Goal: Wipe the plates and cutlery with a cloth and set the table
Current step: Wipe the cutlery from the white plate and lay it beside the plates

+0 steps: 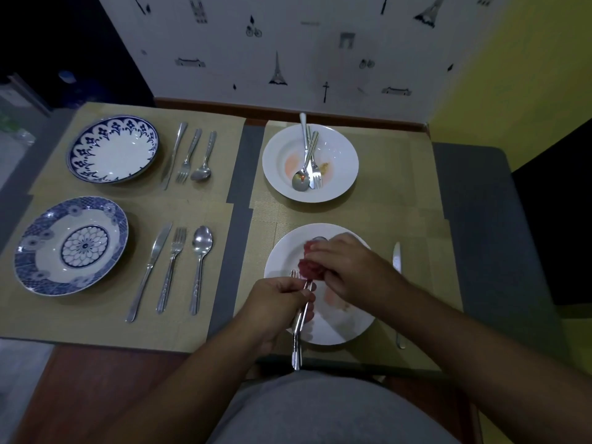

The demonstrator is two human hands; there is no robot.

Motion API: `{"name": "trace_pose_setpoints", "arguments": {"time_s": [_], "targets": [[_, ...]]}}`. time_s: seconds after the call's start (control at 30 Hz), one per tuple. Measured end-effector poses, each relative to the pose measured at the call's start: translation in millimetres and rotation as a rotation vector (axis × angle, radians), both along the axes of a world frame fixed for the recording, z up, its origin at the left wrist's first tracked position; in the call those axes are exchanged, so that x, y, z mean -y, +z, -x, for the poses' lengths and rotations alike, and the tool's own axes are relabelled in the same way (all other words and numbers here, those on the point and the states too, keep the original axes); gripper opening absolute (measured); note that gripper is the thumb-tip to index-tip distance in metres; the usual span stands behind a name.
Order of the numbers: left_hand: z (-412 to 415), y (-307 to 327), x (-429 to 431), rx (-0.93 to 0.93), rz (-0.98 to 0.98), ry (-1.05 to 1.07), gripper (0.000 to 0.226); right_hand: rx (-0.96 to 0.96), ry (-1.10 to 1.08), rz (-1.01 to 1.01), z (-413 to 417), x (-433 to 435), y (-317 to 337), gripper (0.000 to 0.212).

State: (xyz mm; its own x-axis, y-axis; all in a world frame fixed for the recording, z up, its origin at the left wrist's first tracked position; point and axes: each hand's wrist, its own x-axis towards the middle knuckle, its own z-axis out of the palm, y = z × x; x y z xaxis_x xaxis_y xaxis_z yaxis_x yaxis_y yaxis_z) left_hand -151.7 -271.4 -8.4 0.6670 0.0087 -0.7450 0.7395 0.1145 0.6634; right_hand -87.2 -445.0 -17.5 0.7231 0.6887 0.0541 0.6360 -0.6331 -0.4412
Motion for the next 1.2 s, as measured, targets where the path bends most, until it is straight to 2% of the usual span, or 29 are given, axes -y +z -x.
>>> {"name": "trace_pose_setpoints", "arguments": {"time_s": [0.13,0.27,0.33,0.5,0.57,0.73,0.87,1.2], "targets": [[0.3,0.8,-3.7,0.022,-0.027,-0.01,0.015,-0.023,-0.215,-0.038,-20.1,6.0,7.7,0.038],[4.7,1.5,-5.6,0.021,-0.044,-0.05,0.015,0.01,0.033,-0.044,-1.4,1.5,16.4,0.033],[8.1,0.9,-5.5,0.046,-0.063,-0.076,0.016,0.002,0.058,-0.028,-1.5,-2.2,15.3,0.028],[10.7,-0.5,-15.7,0.083,-0.069,-0.092,0.015,-0.026,-0.206,0.035,-30.1,-0.4,10.0,0.023],[9.8,-1.8,-22.5,0.075,-0.03,-0.112,0.013,-0.014,-0.238,0.025,-25.2,-1.2,11.5,0.028],[3.4,-8.9,-38.9,0.103,0.011,-0.179,0.01,0.022,-0.007,-0.013,17.7,-30.4,20.7,0.034],[2.4,-13.5,-52.7,0.076,0.136,-0.214,0.019,0.035,-0.079,-0.008,11.2,-34.2,19.2,0.032],[-6.9,-9.9,-59.2,-0.161,0.523,-0.157,0.033,0.079,-0.285,-0.035,10.8,-15.0,26.0,0.036]]}}
